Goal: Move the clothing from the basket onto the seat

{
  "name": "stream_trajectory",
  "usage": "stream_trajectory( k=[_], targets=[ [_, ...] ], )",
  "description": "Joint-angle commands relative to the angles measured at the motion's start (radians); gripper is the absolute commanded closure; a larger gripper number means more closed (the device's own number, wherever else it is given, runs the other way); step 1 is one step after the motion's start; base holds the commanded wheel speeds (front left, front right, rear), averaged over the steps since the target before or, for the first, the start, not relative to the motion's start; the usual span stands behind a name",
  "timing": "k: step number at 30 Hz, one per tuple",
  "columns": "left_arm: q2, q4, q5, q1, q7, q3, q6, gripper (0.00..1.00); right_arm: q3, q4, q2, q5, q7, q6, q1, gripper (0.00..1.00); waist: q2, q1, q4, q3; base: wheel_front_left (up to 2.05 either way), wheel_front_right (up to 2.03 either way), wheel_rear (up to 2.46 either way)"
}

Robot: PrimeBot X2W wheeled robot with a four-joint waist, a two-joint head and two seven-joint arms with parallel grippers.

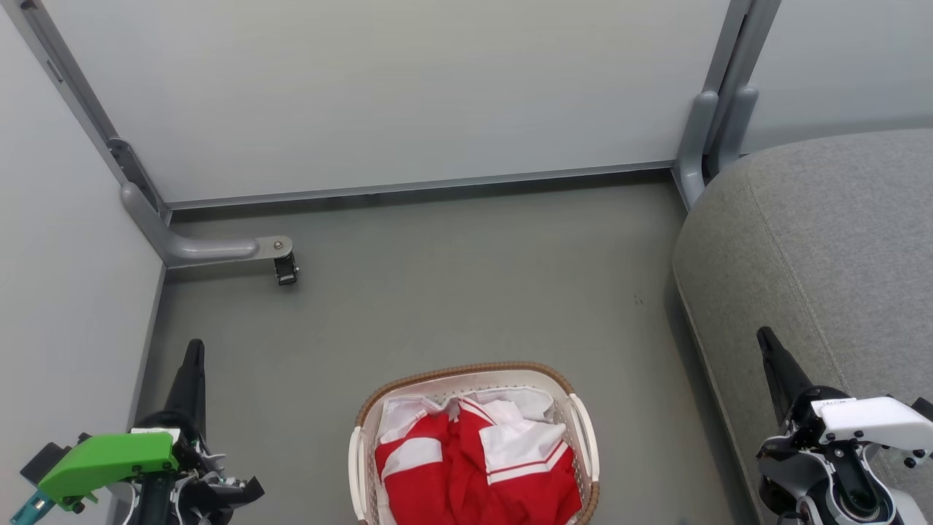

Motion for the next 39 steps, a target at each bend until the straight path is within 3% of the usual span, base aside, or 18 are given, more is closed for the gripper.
stream_trajectory(
  k=[1,4,5,14,39],
  targets=[
    [0.000,0.001,0.008,-0.013,0.002,0.003,-0.006,1.00,-0.003,0.001,-0.003,-0.002,0.001,0.001,-0.006,1.00,0.0000,0.0000,0.000,0.000,0.00,0.00,0.00],
    [0.000,0.001,0.008,-0.013,0.002,0.003,-0.006,1.00,-0.003,0.001,-0.003,-0.002,0.001,0.001,-0.006,1.00,0.0000,0.0000,0.000,0.000,0.00,0.00,0.00],
    [0.000,0.003,0.000,0.001,0.000,-0.001,0.000,0.00,0.000,0.003,0.001,0.000,0.000,0.000,0.001,0.00,0.0000,0.0000,0.000,0.000,0.00,0.00,0.00],
    [0.008,0.034,0.055,0.000,-0.034,-0.018,0.001,0.00,0.020,0.023,-0.004,-0.047,-0.034,0.000,0.000,0.00,0.0000,0.0000,0.000,0.002,0.00,0.00,0.00],
    [0.045,0.063,0.561,-0.035,-0.142,-0.075,-0.001,0.00,0.086,0.030,-0.027,-0.505,-0.143,0.000,-0.048,0.00,0.0000,0.0000,0.001,0.019,0.00,0.00,0.00]
  ],
)
